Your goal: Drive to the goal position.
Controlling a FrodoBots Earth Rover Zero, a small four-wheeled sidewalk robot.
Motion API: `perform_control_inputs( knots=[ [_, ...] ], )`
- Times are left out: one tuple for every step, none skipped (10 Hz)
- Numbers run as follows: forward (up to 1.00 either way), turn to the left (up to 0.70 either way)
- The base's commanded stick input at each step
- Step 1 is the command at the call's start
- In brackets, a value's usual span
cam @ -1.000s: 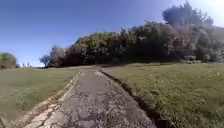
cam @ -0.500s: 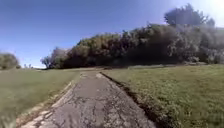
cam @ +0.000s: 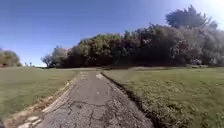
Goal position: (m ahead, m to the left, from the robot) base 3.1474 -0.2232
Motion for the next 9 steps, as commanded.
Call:
perform_control_inputs(
  knots=[
    [0.5,0.16],
    [0.5,0.0],
    [0.5,0.0],
    [0.5,0.27],
    [0.5,0.27],
    [0.5,0.12],
    [0.5,0.05],
    [0.5,0.23],
    [0.5,0.27]
  ],
)
